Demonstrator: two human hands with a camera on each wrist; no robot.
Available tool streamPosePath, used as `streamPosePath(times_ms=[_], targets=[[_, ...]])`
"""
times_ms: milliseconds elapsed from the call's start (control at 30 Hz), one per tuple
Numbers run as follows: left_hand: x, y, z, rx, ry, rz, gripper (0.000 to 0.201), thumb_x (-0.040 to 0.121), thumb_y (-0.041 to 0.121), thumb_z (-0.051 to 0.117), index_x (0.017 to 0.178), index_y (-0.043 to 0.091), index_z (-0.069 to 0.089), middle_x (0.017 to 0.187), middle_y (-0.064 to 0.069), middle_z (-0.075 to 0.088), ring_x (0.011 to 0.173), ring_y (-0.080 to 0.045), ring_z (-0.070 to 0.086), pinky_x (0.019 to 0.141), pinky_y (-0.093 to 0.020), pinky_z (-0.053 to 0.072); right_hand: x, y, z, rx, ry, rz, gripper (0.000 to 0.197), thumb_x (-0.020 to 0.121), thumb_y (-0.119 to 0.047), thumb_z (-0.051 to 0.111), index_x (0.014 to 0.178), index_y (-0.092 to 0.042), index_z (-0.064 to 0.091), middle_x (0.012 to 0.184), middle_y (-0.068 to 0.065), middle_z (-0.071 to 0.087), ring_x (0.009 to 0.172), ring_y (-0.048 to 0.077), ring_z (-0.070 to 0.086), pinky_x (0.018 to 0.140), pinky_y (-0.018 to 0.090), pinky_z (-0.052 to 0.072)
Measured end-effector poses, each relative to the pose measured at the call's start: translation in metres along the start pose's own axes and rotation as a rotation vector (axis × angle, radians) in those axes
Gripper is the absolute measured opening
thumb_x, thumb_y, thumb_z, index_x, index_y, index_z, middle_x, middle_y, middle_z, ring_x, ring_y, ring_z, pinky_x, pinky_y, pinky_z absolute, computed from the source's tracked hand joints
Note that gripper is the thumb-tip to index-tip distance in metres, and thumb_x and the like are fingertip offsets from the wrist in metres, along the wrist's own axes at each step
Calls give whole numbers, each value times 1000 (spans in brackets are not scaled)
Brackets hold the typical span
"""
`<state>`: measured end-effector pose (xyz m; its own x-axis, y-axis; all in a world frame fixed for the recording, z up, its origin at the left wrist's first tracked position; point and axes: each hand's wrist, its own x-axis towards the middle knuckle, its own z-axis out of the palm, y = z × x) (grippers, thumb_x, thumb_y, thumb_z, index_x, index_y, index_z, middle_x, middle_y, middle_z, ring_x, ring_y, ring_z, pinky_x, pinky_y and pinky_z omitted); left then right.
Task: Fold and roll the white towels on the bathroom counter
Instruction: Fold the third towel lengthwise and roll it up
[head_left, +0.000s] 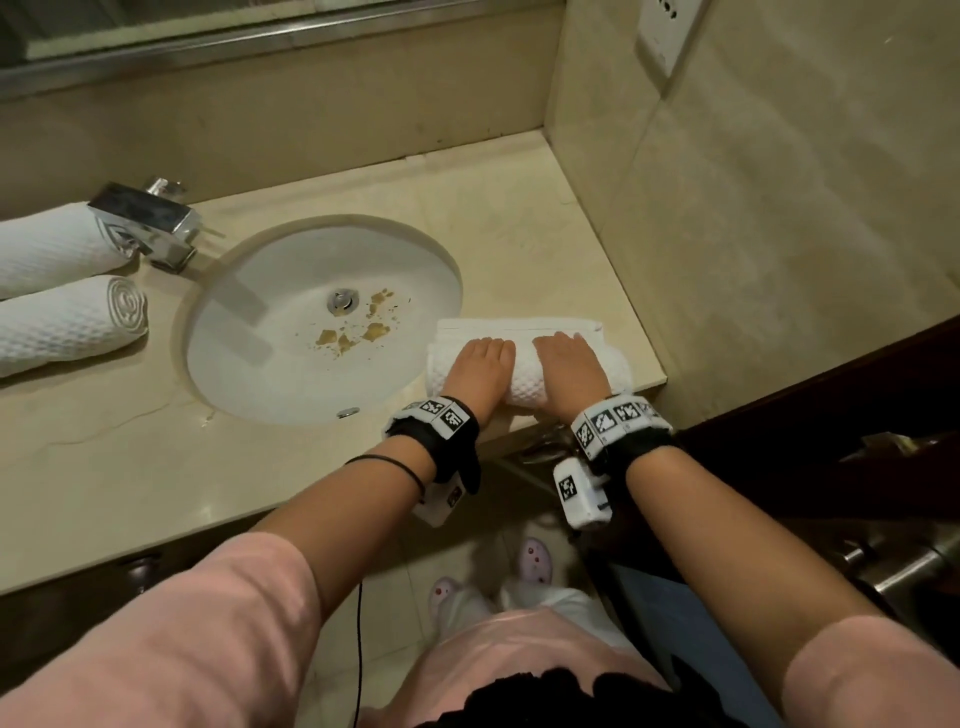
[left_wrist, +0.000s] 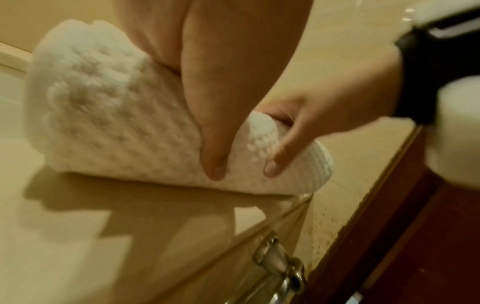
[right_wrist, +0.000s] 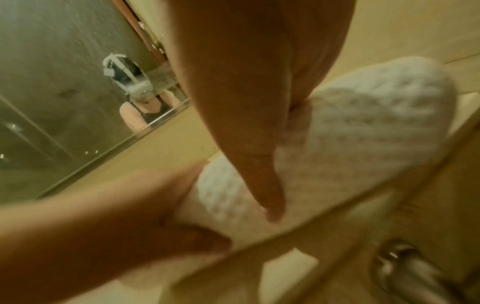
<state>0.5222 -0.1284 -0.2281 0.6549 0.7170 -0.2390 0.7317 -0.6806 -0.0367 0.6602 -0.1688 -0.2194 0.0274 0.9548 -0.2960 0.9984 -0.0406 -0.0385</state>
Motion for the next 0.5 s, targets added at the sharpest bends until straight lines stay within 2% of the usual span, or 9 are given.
streamPosePath(times_ms=[67,133,233,300,367,400,433,500], targets=[[8,-6,-3,-38,-76,32,43,90,12,51,131,3,41,131,-13,52,120,-28,49,103,-34,36,-14,-3,14,-43,79,19,94,76,-32,74,149,-8,19,154,10,24,145,27,17,121,40,5],[16,-12,-11,-79,-94,56,46,86,19,60,126,5,43,126,-13,54,115,-28,52,96,-34,39,-23,-7,24,-75,157,51,100,76,-28,75,151,-7,13,157,12,16,147,29,9,121,41,0],[23,-19,-20,-140,-156,68,55,80,29,70,123,5,45,123,-14,56,112,-30,54,93,-36,41,-18,-9,37,-36,302,94,88,71,-6,74,147,-6,30,152,15,32,143,30,26,120,42,13],[22,-19,-17,-132,-139,59,57,80,30,69,125,5,44,124,-14,55,114,-30,52,95,-36,39,-10,-9,35,12,344,84,77,74,6,66,144,-6,37,148,15,39,140,30,33,119,40,16],[12,-11,-9,-74,-61,23,57,87,26,60,134,3,37,133,-15,49,123,-29,45,106,-35,30,-2,-5,27,47,248,49,69,83,6,58,146,-8,34,151,13,34,142,28,28,120,37,12],[5,-4,-3,-53,1,-12,57,91,20,50,141,1,29,141,-17,41,131,-31,38,114,-37,22,2,-2,22,57,208,32,66,85,3,58,146,-10,34,152,11,34,142,26,28,120,36,13],[-3,4,3,-36,52,-51,57,94,14,36,146,-1,19,148,-20,31,138,-34,27,119,-41,13,8,2,17,57,178,19,66,85,-2,61,145,-12,35,151,9,36,141,25,31,119,34,15],[-20,20,11,-3,84,-92,64,87,9,11,149,-4,1,156,-23,9,145,-37,7,120,-45,1,20,8,9,41,104,-7,71,79,-14,74,142,-15,40,146,8,44,135,24,40,115,34,25]])
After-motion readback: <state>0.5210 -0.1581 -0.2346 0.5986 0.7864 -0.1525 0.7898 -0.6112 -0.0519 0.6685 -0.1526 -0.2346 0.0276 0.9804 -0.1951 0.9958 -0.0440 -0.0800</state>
